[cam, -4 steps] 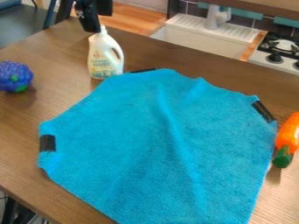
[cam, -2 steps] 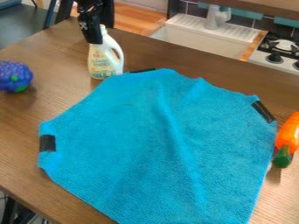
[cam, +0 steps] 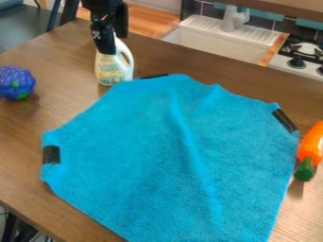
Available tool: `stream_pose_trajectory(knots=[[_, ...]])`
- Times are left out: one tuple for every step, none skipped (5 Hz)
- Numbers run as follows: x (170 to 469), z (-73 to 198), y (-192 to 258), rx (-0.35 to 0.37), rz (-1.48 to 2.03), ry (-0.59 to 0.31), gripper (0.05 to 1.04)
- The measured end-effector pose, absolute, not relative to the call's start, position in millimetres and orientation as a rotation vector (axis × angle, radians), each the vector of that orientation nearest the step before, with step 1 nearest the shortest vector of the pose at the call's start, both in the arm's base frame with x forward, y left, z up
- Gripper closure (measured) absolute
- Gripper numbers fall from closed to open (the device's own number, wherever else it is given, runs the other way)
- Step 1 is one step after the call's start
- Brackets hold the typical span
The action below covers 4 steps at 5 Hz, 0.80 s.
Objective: Put object on the top left of the cloth.
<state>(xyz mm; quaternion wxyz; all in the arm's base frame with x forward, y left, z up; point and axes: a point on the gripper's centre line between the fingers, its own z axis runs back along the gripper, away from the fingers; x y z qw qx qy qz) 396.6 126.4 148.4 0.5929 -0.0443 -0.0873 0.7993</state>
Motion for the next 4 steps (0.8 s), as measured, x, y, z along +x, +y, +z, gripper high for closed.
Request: stream_pose_trajectory(knots=[[400.4, 147.5, 128.3, -0.094, 1.882, -0.196, 0.107], [401.2, 144.2, 129.0, -0.082, 1.893, -0.185, 0.376], [402.1, 144.8, 129.5, -0.084, 1.885, -0.192, 0.540], [402.8, 144.5, 129.4, -0.091, 1.870, -0.192, 0.541]])
